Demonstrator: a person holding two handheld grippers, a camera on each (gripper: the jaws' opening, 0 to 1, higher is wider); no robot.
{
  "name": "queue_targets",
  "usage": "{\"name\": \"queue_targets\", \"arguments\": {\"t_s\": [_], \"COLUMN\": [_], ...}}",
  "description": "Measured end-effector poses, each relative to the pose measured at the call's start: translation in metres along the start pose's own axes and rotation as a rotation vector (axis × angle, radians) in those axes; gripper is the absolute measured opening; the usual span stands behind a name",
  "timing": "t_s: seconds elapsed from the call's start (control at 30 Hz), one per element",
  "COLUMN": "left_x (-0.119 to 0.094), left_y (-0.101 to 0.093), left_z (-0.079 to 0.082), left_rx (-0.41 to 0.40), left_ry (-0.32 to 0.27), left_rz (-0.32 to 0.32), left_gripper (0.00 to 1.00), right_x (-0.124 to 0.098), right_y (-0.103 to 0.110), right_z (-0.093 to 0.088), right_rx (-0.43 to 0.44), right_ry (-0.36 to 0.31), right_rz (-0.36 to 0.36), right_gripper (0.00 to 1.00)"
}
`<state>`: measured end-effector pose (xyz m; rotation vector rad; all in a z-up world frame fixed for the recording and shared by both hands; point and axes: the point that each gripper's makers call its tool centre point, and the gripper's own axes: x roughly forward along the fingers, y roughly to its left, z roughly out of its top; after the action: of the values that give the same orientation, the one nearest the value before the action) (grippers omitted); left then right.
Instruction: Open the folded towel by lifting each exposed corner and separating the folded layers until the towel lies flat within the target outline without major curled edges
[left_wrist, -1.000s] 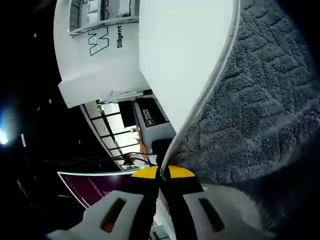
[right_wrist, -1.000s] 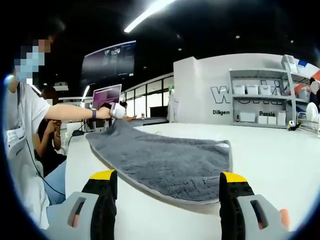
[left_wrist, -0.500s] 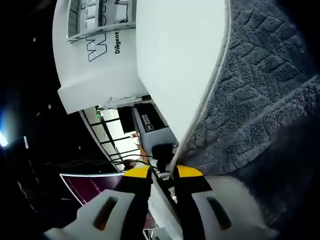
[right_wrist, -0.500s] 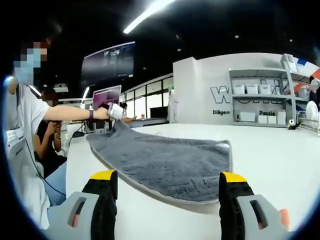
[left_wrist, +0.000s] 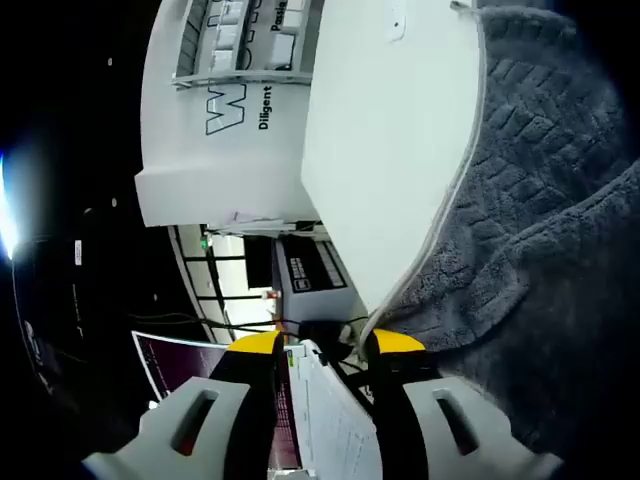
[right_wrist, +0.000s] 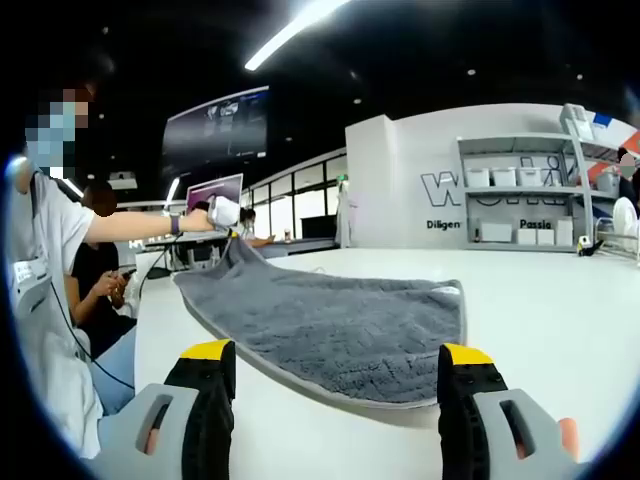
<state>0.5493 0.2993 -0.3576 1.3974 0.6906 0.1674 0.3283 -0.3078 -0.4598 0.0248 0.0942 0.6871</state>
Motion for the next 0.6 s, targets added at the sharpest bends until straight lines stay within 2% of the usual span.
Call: {"name": "queue_targets", "arguments": {"t_s": [0.1,0.2,0.3,0.4,0.5,0.6], "left_x": [-0.006,-0.013,-0.022,-0.039,-0.063,-0.090], "left_y": [-0.009,-0.006,-0.003,0.000,-0.004,-0.024], "left_z": [0.001,-0.005,-0.009,-0.008,-0.002,0.001], "left_rx": [-0.054,-0.086,-0.127,-0.189,-0.275,-0.303], "left_ry": [-0.058,-0.067,-0.103,-0.180,-0.292,-0.370], "left_rz": [-0.083,-0.106,-0.129,-0.131,-0.160,-0.222], "left_gripper": [0.38,0.37,0.37,0.37,0.37,0.41], "right_x": [0.000,0.000,0.000,0.000,0.000,0.001], "right_y": [0.000,0.001,0.001,0.001,0.000,0.001], "right_z": [0.000,0.000,0.000,0.000,0.000,0.000], "right_rx": [0.005,0.006,0.007,0.009,0.010,0.011], "right_ry": [-0.001,-0.003,-0.003,-0.003,-0.003,-0.001], "right_rz": [0.001,0.001,0.000,-0.001,-0.001,-0.001], "right_gripper": [0.84,0.84,0.84,0.84,0.84,0.84]}}
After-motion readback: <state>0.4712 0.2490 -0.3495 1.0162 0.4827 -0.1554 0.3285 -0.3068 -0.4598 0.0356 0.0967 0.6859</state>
